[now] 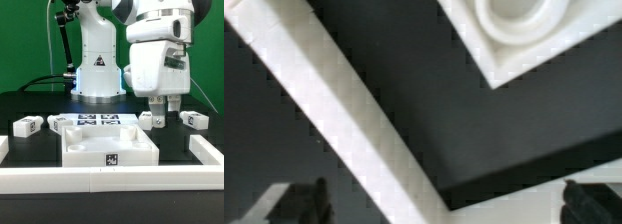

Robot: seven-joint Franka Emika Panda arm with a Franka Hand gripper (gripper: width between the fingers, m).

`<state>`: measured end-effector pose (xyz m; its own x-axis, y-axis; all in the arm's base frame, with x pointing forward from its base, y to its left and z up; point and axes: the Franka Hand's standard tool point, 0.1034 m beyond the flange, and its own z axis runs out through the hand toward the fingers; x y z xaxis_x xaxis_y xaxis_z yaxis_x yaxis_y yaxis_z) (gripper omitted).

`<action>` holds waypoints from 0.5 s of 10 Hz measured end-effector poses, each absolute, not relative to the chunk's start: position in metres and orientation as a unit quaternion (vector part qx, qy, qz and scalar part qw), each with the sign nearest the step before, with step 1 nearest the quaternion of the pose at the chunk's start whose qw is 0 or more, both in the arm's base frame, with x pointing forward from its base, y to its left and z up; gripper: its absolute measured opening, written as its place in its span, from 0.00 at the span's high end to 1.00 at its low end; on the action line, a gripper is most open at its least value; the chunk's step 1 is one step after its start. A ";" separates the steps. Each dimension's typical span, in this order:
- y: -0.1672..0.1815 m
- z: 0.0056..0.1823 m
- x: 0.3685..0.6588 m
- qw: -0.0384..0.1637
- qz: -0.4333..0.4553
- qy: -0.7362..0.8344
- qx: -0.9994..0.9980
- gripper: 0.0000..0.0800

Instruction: Assemble square table

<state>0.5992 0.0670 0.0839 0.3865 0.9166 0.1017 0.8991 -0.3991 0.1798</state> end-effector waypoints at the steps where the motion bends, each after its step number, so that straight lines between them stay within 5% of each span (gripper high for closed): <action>1: 0.065 0.085 0.594 0.045 0.076 0.551 0.830 0.19; 5: 0.063 0.084 0.593 0.045 0.073 0.563 0.822 0.19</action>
Offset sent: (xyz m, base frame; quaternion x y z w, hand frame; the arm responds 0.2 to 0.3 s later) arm 0.0000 0.0000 0.0000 0.0000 0.0000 -0.0650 0.9979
